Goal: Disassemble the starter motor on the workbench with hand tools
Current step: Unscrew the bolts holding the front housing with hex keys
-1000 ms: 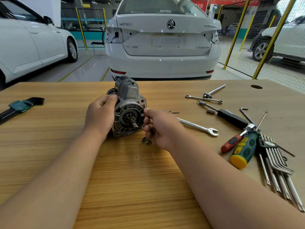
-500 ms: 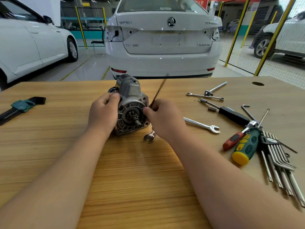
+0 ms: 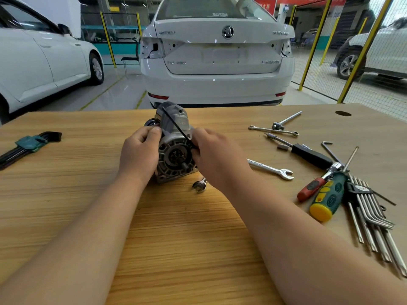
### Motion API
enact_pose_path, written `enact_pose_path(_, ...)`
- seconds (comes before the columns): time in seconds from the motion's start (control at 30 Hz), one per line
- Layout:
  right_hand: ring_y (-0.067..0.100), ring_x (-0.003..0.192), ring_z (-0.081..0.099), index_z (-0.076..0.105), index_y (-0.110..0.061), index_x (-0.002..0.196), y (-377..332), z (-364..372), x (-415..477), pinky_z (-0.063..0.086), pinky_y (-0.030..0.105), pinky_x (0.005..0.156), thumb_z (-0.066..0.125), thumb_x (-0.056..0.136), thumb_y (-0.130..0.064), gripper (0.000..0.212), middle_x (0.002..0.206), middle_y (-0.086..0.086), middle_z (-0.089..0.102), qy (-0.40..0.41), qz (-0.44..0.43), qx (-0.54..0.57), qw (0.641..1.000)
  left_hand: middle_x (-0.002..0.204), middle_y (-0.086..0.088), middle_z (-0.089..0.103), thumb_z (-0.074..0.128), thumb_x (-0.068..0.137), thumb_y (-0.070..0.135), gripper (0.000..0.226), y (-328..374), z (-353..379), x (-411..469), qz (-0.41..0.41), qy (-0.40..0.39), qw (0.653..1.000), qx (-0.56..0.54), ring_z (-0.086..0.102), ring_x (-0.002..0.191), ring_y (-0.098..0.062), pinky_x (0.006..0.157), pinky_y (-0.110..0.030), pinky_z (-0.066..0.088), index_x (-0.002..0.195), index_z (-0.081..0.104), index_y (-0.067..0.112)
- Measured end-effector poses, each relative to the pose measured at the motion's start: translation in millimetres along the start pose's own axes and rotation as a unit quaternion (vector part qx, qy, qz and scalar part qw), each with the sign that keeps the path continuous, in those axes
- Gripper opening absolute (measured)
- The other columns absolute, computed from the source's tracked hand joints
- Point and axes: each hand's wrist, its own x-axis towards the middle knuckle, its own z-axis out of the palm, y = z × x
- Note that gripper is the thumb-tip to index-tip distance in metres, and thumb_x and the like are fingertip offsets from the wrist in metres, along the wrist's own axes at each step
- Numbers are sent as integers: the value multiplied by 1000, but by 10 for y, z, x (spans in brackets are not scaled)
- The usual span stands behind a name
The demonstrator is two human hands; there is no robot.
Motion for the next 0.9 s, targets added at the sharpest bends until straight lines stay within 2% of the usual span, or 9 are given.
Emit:
enact_pose_path(0.13,21,73,48,57,-8,107,-14,6,20,41,33,56,56,90,-2,19,100,6,57,-12,-40,-15,999,58,20,59,47,89,49,27,-8,14,9,-15,13,1000,6,53,58,-1,56,-28,41,70,62,39)
enact_pose_path(0.3,20,87,52,58,-10,112,6,-20,36,45,31,61,56,90,-2,23,112,6,57,-29,-87,-32,995,67,20,65,47,83,53,23,-13,8,9,-4,-1,1000,-14,60,74,-10,63,-29,43,75,67,47)
enact_pose_path(0.43,14,74,44,62,-10,96,-12,-80,26,29,20,50,61,87,-6,9,94,0,54,-16,-138,-13,990,66,16,66,47,84,48,24,-12,-1,7,0,-10,999,-34,58,63,2,60,-27,45,77,70,41)
enact_pose_path(0.53,8,63,55,58,-20,81,59,-83,-10,40,16,50,66,87,-12,12,78,-12,55,-12,40,153,987,75,16,69,48,84,50,28,-26,-5,15,-12,-9,999,-33,63,79,-3,64,-29,46,88,71,35)
enact_pose_path(0.57,5,61,60,59,-20,79,88,-99,-16,44,14,49,67,87,-13,14,72,-11,59,-16,139,266,954,79,15,70,48,85,50,30,-28,-5,16,-14,-5,999,-31,63,84,-7,65,-28,45,93,71,34)
enact_pose_path(0.63,7,54,62,59,-12,79,154,-105,-34,50,17,52,69,88,-10,13,64,-3,62,-35,294,492,819,83,13,69,48,88,49,31,-28,0,13,-15,0,999,-28,63,86,-8,66,-27,44,98,71,32)
enact_pose_path(0.7,13,52,59,56,-7,81,167,-66,-53,52,23,51,67,89,-7,14,59,2,57,-74,364,621,690,83,12,69,48,90,46,28,-24,5,11,-16,0,999,-29,63,86,-8,67,-28,45,99,71,32)
enact_pose_path(0.77,13,50,60,56,-4,86,133,-8,-59,52,23,48,65,91,-8,11,61,5,56,-99,392,649,645,84,11,70,49,89,46,30,-23,8,12,-16,1,999,-34,63,86,-11,67,-29,45,100,71,30)
enact_pose_path(0.9,15,53,67,57,1,91,110,35,-19,54,24,46,64,92,-10,13,58,5,63,-85,425,669,604,78,13,69,50,91,44,22,-15,9,15,-15,5,999,-28,63,81,-7,64,-26,44,89,70,37)
